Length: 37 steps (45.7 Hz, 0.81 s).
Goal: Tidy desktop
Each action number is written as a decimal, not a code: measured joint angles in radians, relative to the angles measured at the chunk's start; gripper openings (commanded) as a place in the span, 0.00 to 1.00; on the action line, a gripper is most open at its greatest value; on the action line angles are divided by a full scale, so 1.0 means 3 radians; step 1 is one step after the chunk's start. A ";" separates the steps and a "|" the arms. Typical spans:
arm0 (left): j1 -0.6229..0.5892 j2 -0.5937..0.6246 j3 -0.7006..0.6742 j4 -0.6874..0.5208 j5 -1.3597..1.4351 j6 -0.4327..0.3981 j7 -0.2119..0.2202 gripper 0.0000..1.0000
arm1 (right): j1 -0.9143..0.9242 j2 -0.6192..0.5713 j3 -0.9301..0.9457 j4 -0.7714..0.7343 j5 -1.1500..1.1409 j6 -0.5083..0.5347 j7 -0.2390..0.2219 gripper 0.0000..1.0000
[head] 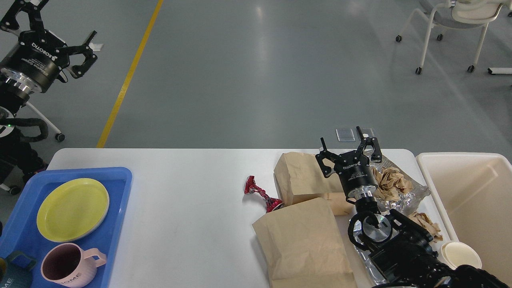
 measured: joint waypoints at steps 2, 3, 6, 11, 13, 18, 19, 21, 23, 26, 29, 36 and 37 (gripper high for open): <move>0.0034 -0.0024 -0.0034 -0.0004 -0.0001 -0.0045 0.0003 0.97 | 0.0000 0.0000 0.0000 0.0000 0.0000 0.0000 0.0000 1.00; 0.0055 -0.0055 -0.0070 -0.0006 -0.0003 -0.0097 0.0004 0.97 | 0.0000 0.0000 0.0000 0.0000 0.0000 0.0000 0.0000 1.00; 0.0068 -0.0095 -0.0124 -0.0005 -0.0006 -0.0133 -0.0007 0.97 | 0.0000 0.0000 0.0000 0.0000 0.0000 0.0000 0.0000 1.00; 0.0052 -0.0173 -0.0259 0.0010 -0.0003 -0.0106 -0.0052 0.97 | 0.0000 0.0000 0.0000 0.0000 0.0000 0.0000 0.0000 1.00; 0.0017 -0.0205 -0.0299 0.0015 0.0006 -0.0025 -0.0056 0.97 | 0.0000 0.0000 0.0000 0.0000 0.0000 0.0000 0.0000 1.00; -0.0051 -0.0292 -0.0312 0.0019 0.0026 0.0156 -0.0033 0.97 | 0.0000 0.0000 0.0000 0.0004 0.0000 0.0000 0.0000 1.00; -0.0057 -0.0318 -0.0314 0.0020 0.0027 0.0184 -0.0034 0.97 | 0.0000 0.0000 0.0000 0.0004 0.0000 0.0000 0.0000 1.00; -0.0061 -0.0371 -0.0322 0.0021 0.0027 0.0217 -0.0044 0.97 | 0.0000 0.0000 0.0000 0.0004 0.0000 0.0000 0.0000 1.00; -0.0061 -0.0422 -0.0326 0.0023 0.0027 0.0239 -0.0050 0.97 | 0.0000 0.0000 0.0000 0.0006 0.0000 0.0000 0.0000 1.00; -0.0061 -0.0465 -0.0332 0.0025 0.0027 0.0259 -0.0058 0.97 | 0.0000 0.0000 0.0000 0.0006 0.0000 0.0000 0.0000 1.00; -0.0063 -0.0488 -0.0333 0.0026 0.0027 0.0275 -0.0060 0.97 | 0.0000 0.0000 0.0000 0.0006 0.0000 0.0000 0.0000 1.00; -0.0056 -0.0526 -0.0324 0.0026 0.0027 0.0342 -0.0061 0.99 | 0.0004 0.0000 0.0000 0.0002 0.0000 0.0000 0.0000 1.00; -0.0045 -0.0541 -0.0320 0.0027 0.0026 0.0353 -0.0061 0.99 | 0.0004 0.0000 0.0000 0.0002 0.0000 0.0000 0.0000 1.00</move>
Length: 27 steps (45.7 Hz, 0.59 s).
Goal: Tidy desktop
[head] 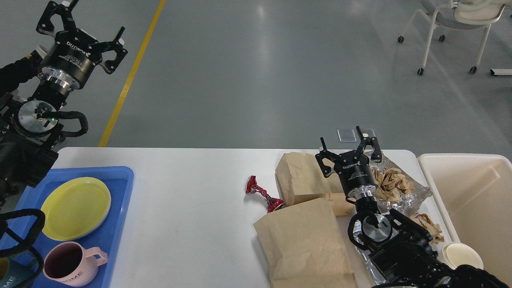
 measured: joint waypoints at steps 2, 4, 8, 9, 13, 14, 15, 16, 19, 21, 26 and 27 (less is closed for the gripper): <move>0.0045 -0.0041 0.0005 0.0006 -0.0003 0.0017 0.0000 0.99 | 0.0001 0.0000 0.0000 -0.0001 0.0000 0.0000 0.0000 1.00; 0.0105 -0.0077 0.0003 0.0017 -0.0004 0.0024 0.0000 0.99 | 0.0001 0.0000 0.0000 -0.0001 0.0000 0.0000 0.0000 1.00; 0.0262 -0.0147 -0.0001 0.0040 -0.0004 0.0027 0.0000 1.00 | 0.0001 0.0000 0.0000 -0.0001 0.0000 0.0000 0.0000 1.00; 0.0300 -0.0157 -0.0001 0.0043 -0.0004 0.0027 0.0000 1.00 | 0.0001 0.0000 0.0000 -0.0001 0.0000 0.0000 0.0000 1.00; 0.0480 -0.0180 -0.0002 0.0050 0.0002 0.0011 0.0000 1.00 | 0.0001 0.0000 0.0000 -0.0001 0.0000 0.0000 0.0000 1.00; 0.0516 -0.0184 -0.0002 0.0050 0.0004 0.0002 0.0000 1.00 | 0.0001 0.0000 0.0000 -0.0002 0.0000 0.0000 0.0000 1.00; 0.0551 -0.0187 -0.0002 0.0050 0.0004 -0.0006 0.0000 1.00 | 0.0001 0.0000 0.0000 -0.0002 0.0000 0.0000 0.0000 1.00; 0.0594 -0.0190 0.0000 0.0050 0.0004 -0.0014 0.0002 1.00 | 0.0001 0.0000 0.0000 -0.0002 0.0000 0.0000 0.0000 1.00; 0.0695 -0.0210 0.0000 0.0050 0.0004 -0.0027 0.0003 1.00 | 0.0001 0.0000 0.0000 -0.0002 0.0000 0.0000 0.0000 1.00; 0.0781 -0.0249 -0.0007 0.0050 0.0004 -0.0035 0.0003 1.00 | 0.0001 0.0000 0.0000 -0.0002 0.0000 0.0000 0.0000 1.00; 0.0958 -0.0348 -0.0044 0.0050 -0.0007 -0.0072 -0.0040 1.00 | 0.0001 0.0000 0.0000 -0.0002 0.0000 0.0000 0.0000 1.00; 0.0994 -0.0362 -0.0053 0.0050 -0.0010 -0.0081 -0.0058 1.00 | 0.0001 0.0000 0.0000 -0.0002 0.0000 0.0000 0.0000 1.00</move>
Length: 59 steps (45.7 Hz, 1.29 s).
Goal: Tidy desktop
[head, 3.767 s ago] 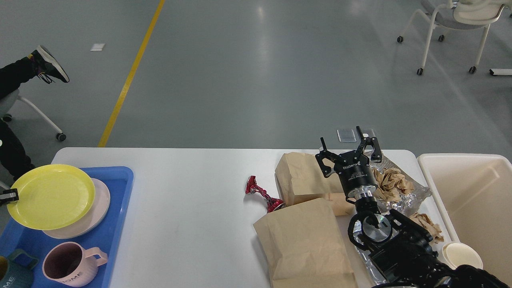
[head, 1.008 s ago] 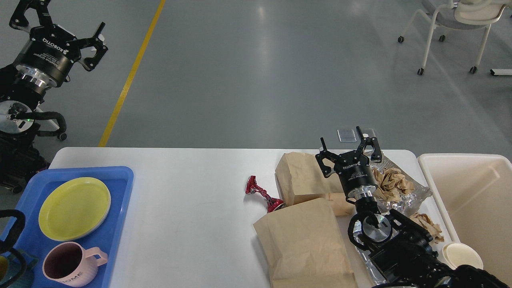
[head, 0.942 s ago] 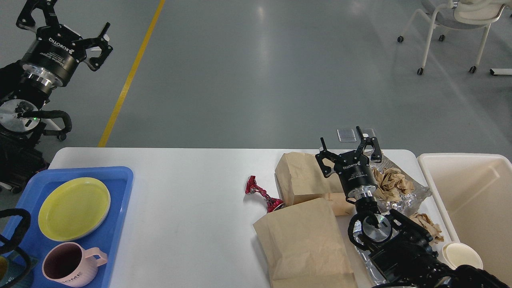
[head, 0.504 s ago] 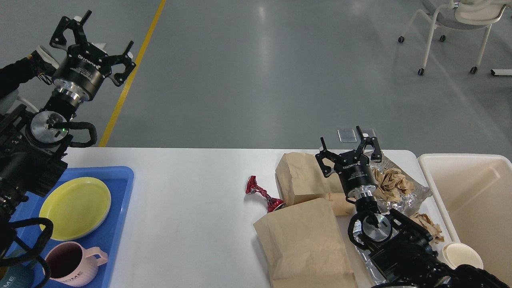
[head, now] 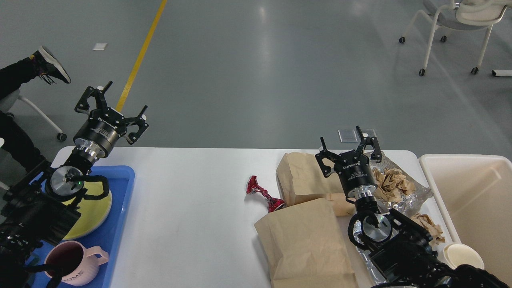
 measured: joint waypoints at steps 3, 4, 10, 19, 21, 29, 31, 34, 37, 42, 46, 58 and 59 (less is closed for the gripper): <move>0.0088 -0.0032 -0.0019 0.0000 -0.0009 -0.0015 -0.0053 1.00 | 0.0000 0.0000 0.0000 0.0000 0.0000 0.0000 0.0000 1.00; 0.0110 -0.0040 -0.0021 0.0000 -0.0010 -0.0017 -0.0062 1.00 | 0.0000 0.0000 0.0000 0.0000 0.0000 0.0000 0.0000 1.00; 0.0269 -0.0087 -0.0059 0.0000 -0.0016 -0.0024 -0.0088 1.00 | 0.0000 0.0000 0.0000 0.0000 0.0000 0.0000 0.0000 1.00; 0.0324 -0.0093 -0.0097 0.0000 -0.0016 -0.0064 -0.0103 1.00 | 0.0000 0.0000 0.0000 0.0000 0.0000 0.0000 0.0000 1.00; 0.0341 -0.0089 -0.0099 0.0000 -0.0016 -0.0093 -0.0105 1.00 | 0.0000 0.0000 0.0000 0.0000 0.0000 0.0000 0.0000 1.00; 0.0407 -0.0055 -0.0120 0.0005 -0.0026 -0.0217 -0.0106 1.00 | -0.0001 0.0000 0.0000 -0.0001 0.0000 0.0000 0.0000 1.00; 0.0431 -0.0054 -0.0133 0.0004 -0.0026 -0.0259 -0.0106 1.00 | -0.0003 0.0000 0.0000 -0.0003 0.0000 0.0000 0.0000 1.00; 0.0468 -0.0053 -0.0166 0.0004 -0.0026 -0.0333 -0.0105 1.00 | -0.0005 0.0000 0.0000 -0.0004 0.0000 -0.0001 0.0000 1.00; 0.0510 -0.0053 -0.0226 0.0002 -0.0026 -0.0432 -0.0105 1.00 | -0.0005 0.0000 0.0000 -0.0005 0.0000 -0.0004 0.0000 1.00; 0.0568 -0.0092 -0.0393 0.0000 -0.0026 -0.0538 -0.0100 1.00 | -0.0005 0.0000 0.0000 -0.0005 0.0000 -0.0005 0.0000 1.00; 0.0578 -0.0126 -0.0456 0.0000 -0.0026 -0.0518 -0.0077 1.00 | -0.0005 0.0000 0.0000 -0.0005 0.0000 -0.0005 0.0000 1.00; 0.0531 -0.0152 -0.0498 0.0005 -0.0019 -0.0246 -0.0078 1.00 | -0.0001 0.0000 0.0000 -0.0003 0.0000 -0.0005 0.0000 1.00; 0.0530 -0.0155 -0.0504 0.0005 -0.0019 -0.0238 -0.0084 1.00 | -0.0001 0.0000 0.0000 -0.0002 0.0000 -0.0005 0.0000 1.00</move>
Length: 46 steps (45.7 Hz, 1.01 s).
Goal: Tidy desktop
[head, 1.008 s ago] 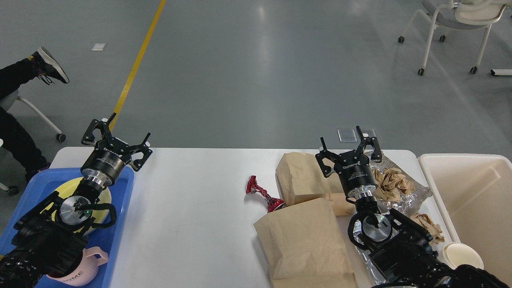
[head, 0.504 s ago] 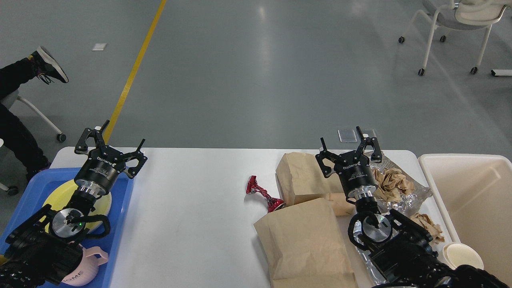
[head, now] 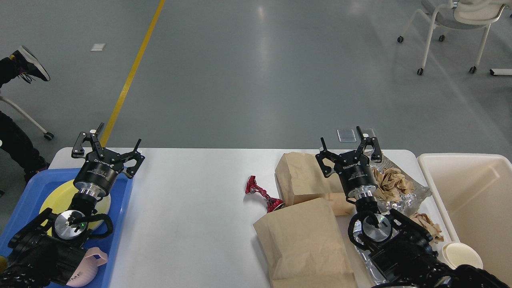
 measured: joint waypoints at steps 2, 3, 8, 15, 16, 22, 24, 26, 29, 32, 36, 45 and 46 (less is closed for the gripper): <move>-0.0001 -0.0007 -0.0004 0.0000 0.0000 0.0005 -0.0005 1.00 | 0.0000 0.0000 0.0000 0.0001 0.0000 0.0000 0.0000 1.00; -0.0001 -0.0009 -0.0004 0.0000 0.0000 0.0005 -0.0008 1.00 | 0.0000 0.0000 0.0000 0.0002 0.0000 0.0000 0.0000 1.00; 0.0000 -0.0019 -0.0005 0.0000 0.0004 -0.0006 -0.0019 1.00 | -0.0001 0.0000 0.0000 0.0002 0.0000 0.0000 0.0000 1.00; 0.0004 -0.0021 -0.0005 -0.0004 0.0006 -0.0019 -0.0022 1.00 | -0.0004 0.0000 0.0000 0.0002 0.0000 0.0000 0.0000 1.00; 0.0005 -0.0021 -0.0005 -0.0004 0.0006 -0.0020 -0.0022 1.00 | -0.0004 0.0000 0.0000 0.0002 0.0000 0.0000 0.0000 1.00; 0.0006 -0.0021 -0.0005 -0.0005 0.0006 -0.0021 -0.0022 1.00 | -0.0005 0.0000 0.0000 0.0002 0.0000 0.0000 0.0000 1.00; 0.0007 -0.0021 -0.0004 -0.0005 0.0007 -0.0021 -0.0022 1.00 | -0.0005 0.0000 0.0000 0.0002 0.0000 0.0000 0.0000 1.00; 0.0007 -0.0021 -0.0004 -0.0005 0.0007 -0.0023 -0.0022 1.00 | -0.0005 0.0000 0.0000 0.0002 0.0000 0.0000 0.0000 1.00; 0.0007 -0.0021 -0.0004 -0.0005 0.0007 -0.0023 -0.0022 1.00 | -0.0005 0.0000 0.0000 0.0002 0.0000 0.0000 0.0000 1.00; 0.0007 -0.0021 -0.0004 -0.0005 0.0007 -0.0023 -0.0022 1.00 | -0.0005 0.0000 0.0000 0.0002 0.0000 0.0000 0.0000 1.00; 0.0007 -0.0021 -0.0003 -0.0005 0.0007 -0.0023 -0.0022 1.00 | -0.0005 0.0000 0.0000 0.0002 0.0000 0.0000 0.0000 1.00; 0.0007 -0.0021 -0.0003 -0.0005 0.0007 -0.0023 -0.0022 1.00 | -0.0005 0.0000 0.0000 0.0002 0.0000 0.0000 0.0000 1.00; 0.0007 -0.0021 -0.0003 -0.0005 0.0007 -0.0023 -0.0022 1.00 | -0.0005 0.0000 0.0000 0.0002 0.0000 0.0000 0.0000 1.00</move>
